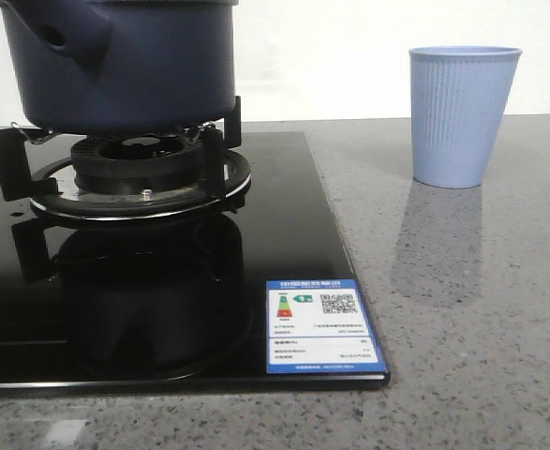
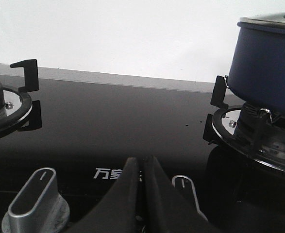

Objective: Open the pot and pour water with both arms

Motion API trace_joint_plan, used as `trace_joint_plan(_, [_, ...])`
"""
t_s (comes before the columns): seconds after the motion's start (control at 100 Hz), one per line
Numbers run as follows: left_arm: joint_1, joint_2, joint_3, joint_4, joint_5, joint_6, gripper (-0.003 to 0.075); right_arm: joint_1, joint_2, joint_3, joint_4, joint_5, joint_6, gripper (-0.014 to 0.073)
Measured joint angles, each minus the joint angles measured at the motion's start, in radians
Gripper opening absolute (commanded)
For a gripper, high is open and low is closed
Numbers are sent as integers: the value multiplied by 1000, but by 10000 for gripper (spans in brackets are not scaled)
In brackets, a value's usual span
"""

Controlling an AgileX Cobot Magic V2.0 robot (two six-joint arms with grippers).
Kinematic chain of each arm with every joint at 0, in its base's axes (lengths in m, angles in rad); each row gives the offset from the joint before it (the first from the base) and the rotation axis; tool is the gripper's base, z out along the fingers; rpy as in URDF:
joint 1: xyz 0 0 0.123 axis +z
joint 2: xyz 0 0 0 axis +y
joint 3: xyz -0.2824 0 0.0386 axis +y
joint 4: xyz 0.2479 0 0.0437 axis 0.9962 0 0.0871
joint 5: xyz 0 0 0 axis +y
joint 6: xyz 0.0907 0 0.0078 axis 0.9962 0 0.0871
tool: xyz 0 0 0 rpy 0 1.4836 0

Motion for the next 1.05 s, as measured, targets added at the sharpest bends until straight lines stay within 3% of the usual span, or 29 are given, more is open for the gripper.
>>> trace_joint_plan(0.31, [0, 0, 0, 0, 1, 0, -19, 0, -102, 0, 10, 131, -7, -67])
trace_joint_plan(1.05, [0, 0, 0, 0, 1, 0, -19, 0, -102, 0, 10, 138, -7, -67])
